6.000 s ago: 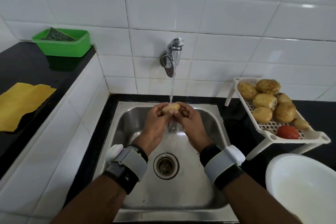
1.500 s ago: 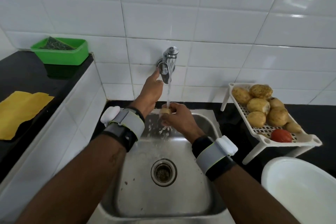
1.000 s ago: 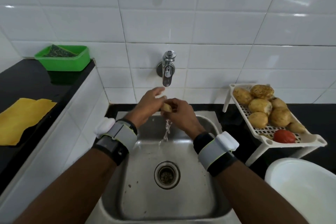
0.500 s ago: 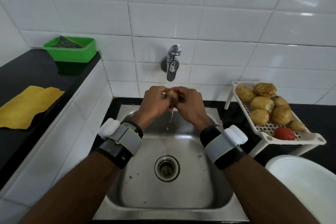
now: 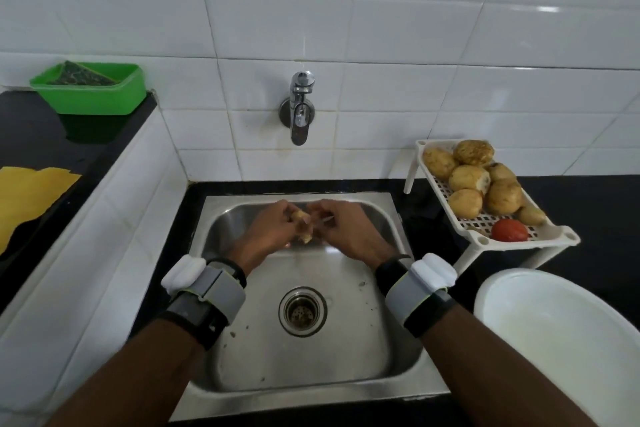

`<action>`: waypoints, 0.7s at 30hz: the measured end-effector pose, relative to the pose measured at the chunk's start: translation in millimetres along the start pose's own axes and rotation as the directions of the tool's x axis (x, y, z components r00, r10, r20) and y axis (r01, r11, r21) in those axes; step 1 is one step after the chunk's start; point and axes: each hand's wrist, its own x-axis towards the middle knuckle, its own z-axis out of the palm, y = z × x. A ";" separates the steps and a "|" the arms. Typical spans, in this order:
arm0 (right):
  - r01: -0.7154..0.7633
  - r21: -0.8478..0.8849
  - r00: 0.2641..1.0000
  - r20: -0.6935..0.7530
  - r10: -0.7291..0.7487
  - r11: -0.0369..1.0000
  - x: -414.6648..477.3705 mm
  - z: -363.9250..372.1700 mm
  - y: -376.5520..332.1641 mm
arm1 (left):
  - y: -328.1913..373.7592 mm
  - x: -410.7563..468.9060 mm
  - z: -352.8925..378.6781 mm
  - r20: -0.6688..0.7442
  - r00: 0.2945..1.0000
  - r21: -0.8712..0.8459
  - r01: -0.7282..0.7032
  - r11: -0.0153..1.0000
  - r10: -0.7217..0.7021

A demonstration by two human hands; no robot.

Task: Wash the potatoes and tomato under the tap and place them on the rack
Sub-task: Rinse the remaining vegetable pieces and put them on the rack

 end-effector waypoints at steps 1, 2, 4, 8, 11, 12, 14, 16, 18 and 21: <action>0.025 -0.022 1.000 0.013 -0.025 0.999 -1.8 1.6 0.6 | 2.2 0.2 2.9 -0.010 1.000 0.016 -0.007 1.000 0.007; 0.043 -0.052 0.999 0.014 -0.042 0.998 -3.0 2.8 1.1 | 3.7 0.9 6.0 -0.022 1.000 0.020 -0.010 1.000 0.011; 0.030 -0.081 0.999 -0.019 -0.031 0.996 -5.5 1.6 7.0 | 8.4 1.0 14.8 -0.009 1.000 0.025 -0.028 0.999 0.028; -0.028 -0.140 0.996 -0.093 0.015 0.990 -12.7 -17.4 19.8 | 17.6 1.1 29.2 0.068 0.994 -0.057 -0.077 0.995 0.081; -0.056 -0.180 0.984 -0.175 0.024 0.982 -28.5 -51.4 33.2 | 32.5 6.3 48.3 0.086 0.985 -0.143 -0.138 0.980 0.151; -0.078 -0.187 0.977 -0.210 0.038 0.979 -34.0 -64.6 38.0 | 37.7 7.4 54.9 0.085 0.980 -0.172 -0.161 0.972 0.177; -0.129 -0.189 0.963 -0.259 0.078 0.973 -47.7 -92.2 45.5 | 50.2 8.2 69.7 0.096 0.971 -0.212 -0.195 0.958 0.219; -0.178 -0.170 0.941 -0.318 0.117 0.969 -64.9 -121.0 55.7 | 67.3 6.9 90.4 0.124 0.955 -0.247 -0.232 0.941 0.268; -0.234 -0.148 0.911 -0.378 0.164 0.961 -81.0 -147.5 64.9 | 85.3 3.7 109.3 0.139 0.934 -0.253 -0.288 0.924 0.329; -0.353 -0.132 0.861 -0.433 0.266 0.926 -105.5 -185.6 83.2 | 115.8 -4.1 141.1 0.169 0.879 -0.245 -0.400 0.883 0.445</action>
